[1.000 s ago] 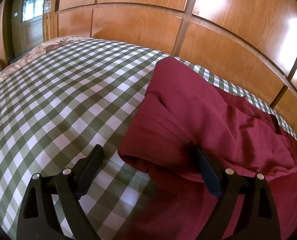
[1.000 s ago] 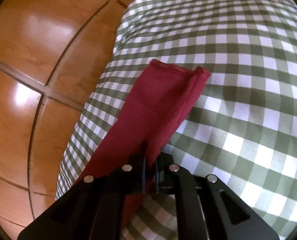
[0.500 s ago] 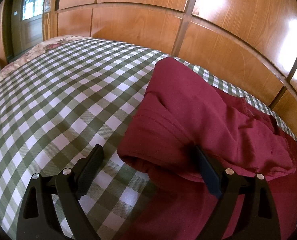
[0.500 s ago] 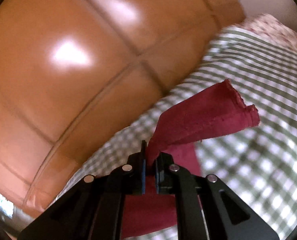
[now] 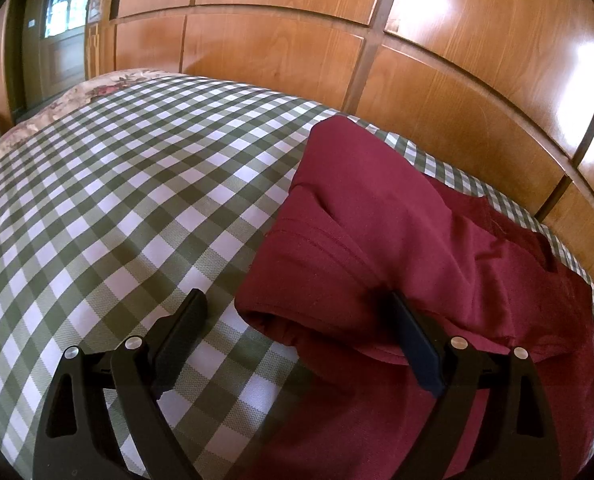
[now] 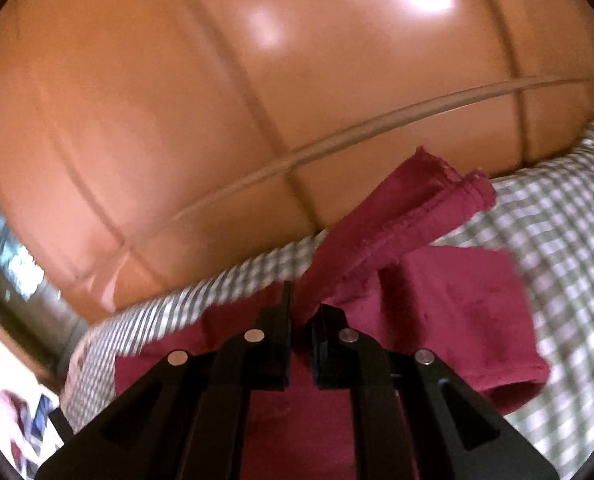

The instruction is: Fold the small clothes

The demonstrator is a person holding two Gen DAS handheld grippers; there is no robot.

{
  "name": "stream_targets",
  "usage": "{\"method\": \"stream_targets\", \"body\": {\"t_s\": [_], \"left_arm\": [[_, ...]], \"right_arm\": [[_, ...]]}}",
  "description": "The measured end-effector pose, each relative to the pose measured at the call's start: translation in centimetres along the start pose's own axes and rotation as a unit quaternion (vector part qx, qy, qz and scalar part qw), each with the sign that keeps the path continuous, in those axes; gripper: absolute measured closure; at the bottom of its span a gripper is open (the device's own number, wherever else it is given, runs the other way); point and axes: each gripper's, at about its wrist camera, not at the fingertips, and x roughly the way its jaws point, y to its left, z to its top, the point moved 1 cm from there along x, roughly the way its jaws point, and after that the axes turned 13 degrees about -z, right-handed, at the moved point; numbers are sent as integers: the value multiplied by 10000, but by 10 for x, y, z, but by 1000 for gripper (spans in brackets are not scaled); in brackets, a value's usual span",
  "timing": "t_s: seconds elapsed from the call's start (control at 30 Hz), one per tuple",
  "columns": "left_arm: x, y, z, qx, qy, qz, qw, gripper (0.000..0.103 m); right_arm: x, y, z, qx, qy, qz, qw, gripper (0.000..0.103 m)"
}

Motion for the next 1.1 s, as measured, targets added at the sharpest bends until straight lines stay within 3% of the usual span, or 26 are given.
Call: {"method": "stream_targets", "body": {"t_s": [0.23,0.33,0.4,0.5,0.63,0.73,0.87,0.97,1.1], "left_arm": [[0,1,0,-4,-5,-7,10000,13],[0,2,0,-5,-8,-11,10000,13],[0,2,0,-10,-8,-20,10000,13],[-1,2,-1,-13,-9,-21,10000,13],[2,-1,-2,-24,-10,-34,10000,13],[2,-1,-2,-28,-13,-40,10000,13],[0,0,-3,-31,-20,-47,10000,13],[-2,1,-3,-47,-52,-83,9999,13],[-11,-5,-3,-23,-303,-256,9992,13]], "right_arm": [[33,79,-59,-1413,468,404,9880,96],[36,109,-91,-2044,588,349,9765,88],[41,119,-107,-2267,667,379,9710,62],[43,128,-128,-2601,748,440,9617,39],[36,128,-144,-2891,758,581,9525,29],[20,111,-136,-2674,564,571,9602,18],[-1,76,-126,-2324,179,52,9725,12],[-16,43,-118,-2110,-187,-863,9735,9],[-29,-7,-108,-1570,-504,-2118,9633,4]]}}
